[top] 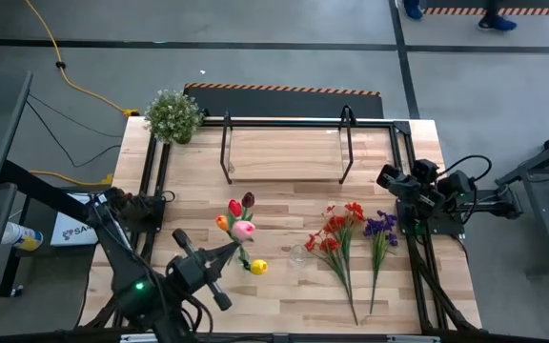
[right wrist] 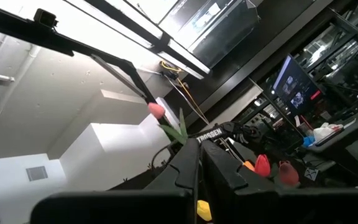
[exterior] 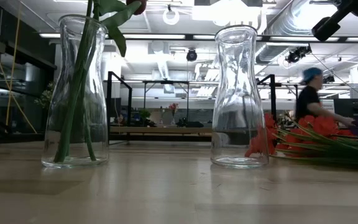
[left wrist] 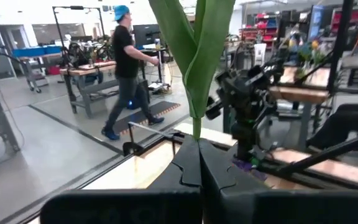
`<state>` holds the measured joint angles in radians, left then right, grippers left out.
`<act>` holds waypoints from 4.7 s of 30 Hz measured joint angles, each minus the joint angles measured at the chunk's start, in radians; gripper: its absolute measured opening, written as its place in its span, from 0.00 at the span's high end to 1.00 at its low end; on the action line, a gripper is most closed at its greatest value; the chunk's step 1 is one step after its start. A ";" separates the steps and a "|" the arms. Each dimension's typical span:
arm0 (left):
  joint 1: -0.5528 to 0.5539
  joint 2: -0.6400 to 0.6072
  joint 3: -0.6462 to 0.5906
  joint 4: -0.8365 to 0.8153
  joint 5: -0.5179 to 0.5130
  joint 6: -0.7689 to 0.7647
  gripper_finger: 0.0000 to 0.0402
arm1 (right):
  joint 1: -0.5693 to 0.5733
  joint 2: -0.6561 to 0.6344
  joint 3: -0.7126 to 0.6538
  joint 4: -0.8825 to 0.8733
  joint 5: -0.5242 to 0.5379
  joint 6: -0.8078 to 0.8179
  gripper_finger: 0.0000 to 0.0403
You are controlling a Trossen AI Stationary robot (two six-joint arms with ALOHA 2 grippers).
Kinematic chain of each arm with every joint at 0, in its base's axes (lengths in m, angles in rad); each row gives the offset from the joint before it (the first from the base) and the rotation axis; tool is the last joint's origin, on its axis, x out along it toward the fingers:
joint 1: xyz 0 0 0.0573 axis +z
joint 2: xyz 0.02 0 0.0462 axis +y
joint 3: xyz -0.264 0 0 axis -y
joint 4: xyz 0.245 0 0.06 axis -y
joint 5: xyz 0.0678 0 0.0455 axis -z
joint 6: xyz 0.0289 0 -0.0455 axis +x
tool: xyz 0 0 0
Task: Pick and place flowers into a vace then onto a shelf
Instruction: Put the pink flower into the left transparent vase
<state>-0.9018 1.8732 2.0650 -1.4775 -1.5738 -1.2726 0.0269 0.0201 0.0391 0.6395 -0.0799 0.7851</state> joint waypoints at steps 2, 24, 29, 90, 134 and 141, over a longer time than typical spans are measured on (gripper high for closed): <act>-0.007 0.001 0.026 0.057 0.001 0.084 0.95 | 0.000 0.000 0.000 0.000 0.000 0.000 0.97; -0.028 0.019 0.115 1.041 0.004 1.186 0.95 | 0.000 0.000 0.000 0.000 -0.007 0.000 0.97; -0.025 0.048 0.115 1.204 0.001 1.276 0.95 | 0.000 0.000 0.000 -0.002 -0.025 0.000 0.97; -0.150 0.452 0.115 3.044 0.701 3.298 0.95 | 0.000 0.000 0.000 0.060 -0.095 -0.006 0.97; -0.161 0.003 0.114 3.044 0.416 3.622 0.95 | 0.000 0.000 0.000 0.026 -0.038 -0.114 0.97; -0.160 -0.059 0.114 3.044 0.410 3.663 0.95 | 0.000 0.000 0.000 0.020 -0.031 -0.121 0.97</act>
<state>-1.0622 1.8141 2.1792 1.5669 -1.1635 2.3905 0.0269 0.0204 0.0391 0.6598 -0.1112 0.6643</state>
